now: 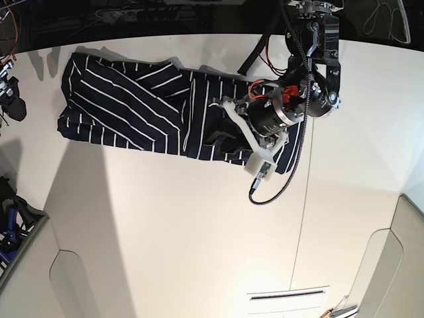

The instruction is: Fold the T-shirt properly

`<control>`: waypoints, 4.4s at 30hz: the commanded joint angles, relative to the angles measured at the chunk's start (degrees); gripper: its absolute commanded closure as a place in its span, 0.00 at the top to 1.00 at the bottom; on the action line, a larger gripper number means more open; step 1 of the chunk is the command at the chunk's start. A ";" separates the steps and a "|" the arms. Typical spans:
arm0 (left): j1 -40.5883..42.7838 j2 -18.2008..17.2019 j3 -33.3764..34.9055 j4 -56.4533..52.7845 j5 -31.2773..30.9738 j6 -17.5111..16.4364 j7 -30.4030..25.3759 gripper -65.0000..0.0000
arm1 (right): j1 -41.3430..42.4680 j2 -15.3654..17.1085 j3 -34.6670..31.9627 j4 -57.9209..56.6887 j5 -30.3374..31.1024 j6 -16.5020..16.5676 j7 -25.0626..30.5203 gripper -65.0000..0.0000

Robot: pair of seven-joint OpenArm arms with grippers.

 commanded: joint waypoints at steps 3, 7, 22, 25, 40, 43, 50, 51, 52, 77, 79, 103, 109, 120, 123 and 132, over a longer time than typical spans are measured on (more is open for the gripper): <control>-0.09 -0.04 0.09 0.92 1.01 -0.28 -1.09 0.49 | 0.24 1.16 0.33 0.98 2.43 0.48 0.44 0.00; 0.04 -1.95 0.09 0.92 1.27 -0.26 -1.29 0.49 | 0.26 1.14 0.31 0.98 5.99 0.52 -0.44 0.00; 0.04 -3.21 0.09 0.92 2.62 -0.28 -2.36 0.49 | 2.05 -0.52 -15.13 0.98 14.56 2.01 -4.42 0.00; 0.09 -3.21 0.09 0.92 2.82 -0.26 -2.32 0.49 | 3.74 -1.92 -17.29 0.96 10.49 2.01 -3.08 0.00; 0.09 -3.23 0.09 0.92 5.16 -0.26 -2.32 0.49 | 4.17 -2.19 -23.15 0.37 -12.44 0.63 5.55 0.00; 0.09 -3.23 0.09 0.92 5.14 -0.24 -2.32 0.49 | 4.20 -2.16 -23.15 -2.34 -12.48 0.66 5.60 0.00; 0.07 -3.23 0.09 0.92 5.14 -0.26 -2.32 0.49 | 4.20 -1.86 -23.15 -12.00 -12.26 0.66 8.94 0.00; 0.07 -3.23 0.09 0.92 5.11 -0.24 -2.32 0.49 | 4.20 -1.86 -23.15 -12.02 -11.78 0.66 8.92 0.00; 0.07 -3.21 0.09 0.92 5.11 -0.26 -2.32 0.49 | 4.20 -1.81 -23.12 -11.98 -10.67 0.66 8.90 0.00; 0.22 -3.21 -0.09 1.51 -0.61 -2.21 -1.11 0.49 | 1.05 5.81 -11.78 -0.09 2.14 1.11 -4.59 0.58; 0.20 -3.21 -0.09 1.51 -1.14 -2.21 -1.07 0.49 | 0.02 7.41 -14.19 -0.44 2.01 1.09 -6.91 0.70; 0.17 -3.23 -0.13 1.51 -5.18 -3.74 -0.17 0.49 | 1.53 4.48 -26.67 -10.84 1.33 1.60 -1.38 0.70; 0.20 -3.21 -2.78 1.51 -5.22 -3.74 -0.17 0.49 | 1.64 4.48 -26.69 -10.84 1.31 1.60 -1.36 0.60; 0.20 -3.26 -14.91 1.51 -12.92 -6.73 2.73 0.49 | 1.66 4.96 -26.64 -10.82 0.44 1.57 -1.33 0.00; 0.26 -4.04 -17.70 1.51 -12.94 -6.73 2.89 0.49 | 1.66 5.77 -26.18 -10.75 0.50 1.57 -1.33 0.00; 4.22 -8.63 -19.15 1.44 -10.84 -6.73 2.75 0.49 | 1.68 10.75 -23.19 -10.60 2.32 1.57 -1.40 0.00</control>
